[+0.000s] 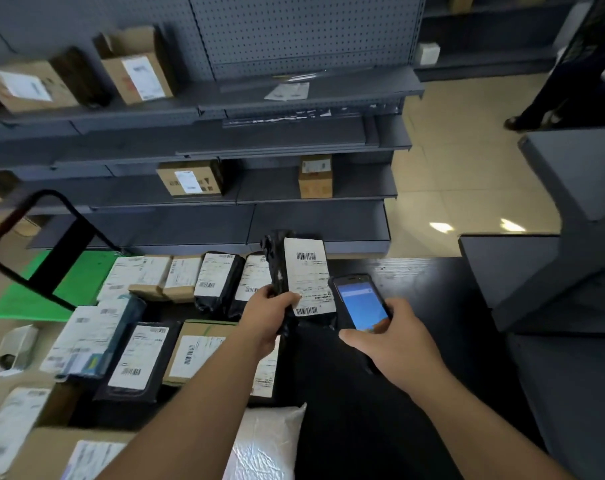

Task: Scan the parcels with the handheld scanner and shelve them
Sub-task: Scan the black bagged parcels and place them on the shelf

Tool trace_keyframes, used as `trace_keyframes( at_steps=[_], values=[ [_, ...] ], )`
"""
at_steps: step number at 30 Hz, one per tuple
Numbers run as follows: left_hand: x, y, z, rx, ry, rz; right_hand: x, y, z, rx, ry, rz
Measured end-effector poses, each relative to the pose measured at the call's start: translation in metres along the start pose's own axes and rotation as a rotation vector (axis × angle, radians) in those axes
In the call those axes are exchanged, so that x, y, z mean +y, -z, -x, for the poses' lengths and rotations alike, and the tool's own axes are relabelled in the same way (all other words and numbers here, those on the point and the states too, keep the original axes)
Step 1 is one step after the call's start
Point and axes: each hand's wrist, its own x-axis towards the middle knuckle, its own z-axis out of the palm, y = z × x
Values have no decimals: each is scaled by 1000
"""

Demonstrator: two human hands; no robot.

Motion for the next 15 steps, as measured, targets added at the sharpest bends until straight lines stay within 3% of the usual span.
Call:
trace_keyframes(
  at_steps=[15],
  values=[
    [5,48,70,-150,-201,10,-39,-12,112,130,69,46]
  ],
)
